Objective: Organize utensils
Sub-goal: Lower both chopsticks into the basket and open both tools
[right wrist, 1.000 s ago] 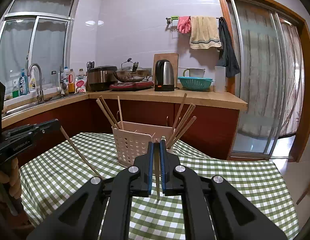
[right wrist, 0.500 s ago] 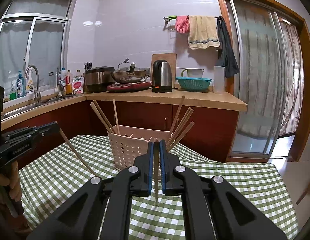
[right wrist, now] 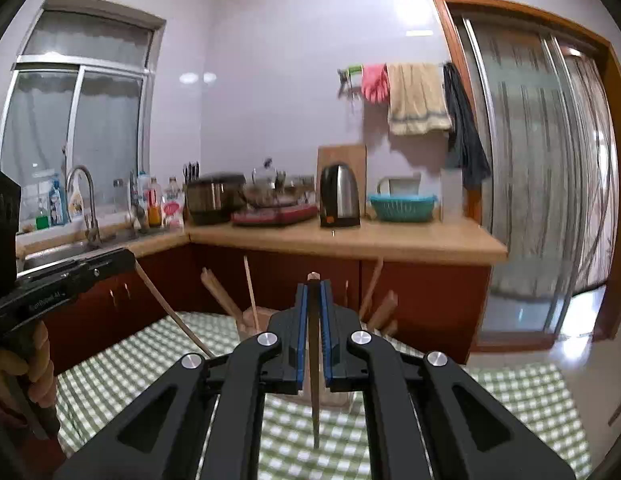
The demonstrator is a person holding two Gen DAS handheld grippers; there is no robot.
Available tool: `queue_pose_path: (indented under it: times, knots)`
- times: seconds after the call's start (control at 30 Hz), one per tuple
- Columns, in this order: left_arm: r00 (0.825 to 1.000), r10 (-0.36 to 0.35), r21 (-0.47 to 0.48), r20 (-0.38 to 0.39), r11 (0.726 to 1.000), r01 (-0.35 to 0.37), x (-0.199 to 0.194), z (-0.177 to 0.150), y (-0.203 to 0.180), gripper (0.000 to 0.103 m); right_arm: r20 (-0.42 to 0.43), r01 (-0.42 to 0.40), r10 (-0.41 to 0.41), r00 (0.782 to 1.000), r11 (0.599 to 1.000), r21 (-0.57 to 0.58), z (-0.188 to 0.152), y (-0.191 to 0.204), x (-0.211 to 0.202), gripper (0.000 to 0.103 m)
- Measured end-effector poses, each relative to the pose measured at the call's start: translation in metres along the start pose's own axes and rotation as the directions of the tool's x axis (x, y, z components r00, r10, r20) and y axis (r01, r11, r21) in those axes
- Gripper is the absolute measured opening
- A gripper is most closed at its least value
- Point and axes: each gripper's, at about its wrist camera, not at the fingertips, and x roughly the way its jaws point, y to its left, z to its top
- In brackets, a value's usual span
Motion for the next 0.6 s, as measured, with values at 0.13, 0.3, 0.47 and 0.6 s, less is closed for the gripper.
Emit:
queue_pose_path:
  times: [0.13, 0.3, 0.47, 0.6]
  knots:
    - [0.998, -0.005, 0.023, 0.069, 1.000, 0.004, 0.001, 0.030, -0.003, 0.007, 0.062, -0.022, 0.023, 0.998, 1.000, -0.003, 0.025, 0.001, 0.004, 0.007]
    - [0.993, 0.014, 0.040, 0.118, 0.999, -0.019, 0.019, 0.054, -0.002, 0.007, 0.123, -0.027, 0.030, 0.992, 0.999, -0.024, 0.048, 0.002, 0.020, 0.007]
    - [0.993, 0.043, 0.047, 0.112, 0.998, -0.049, 0.044, 0.061, 0.003, 0.006, 0.168, -0.023, 0.026, 0.986, 0.999, -0.023, 0.062, -0.002, 0.045, 0.007]
    - [0.995, 0.055, 0.049, 0.079, 0.997, -0.059, 0.063, 0.057, 0.011, 0.006, 0.175, -0.014, 0.018, 0.984, 1.000, -0.027, 0.061, -0.005, 0.069, 0.007]
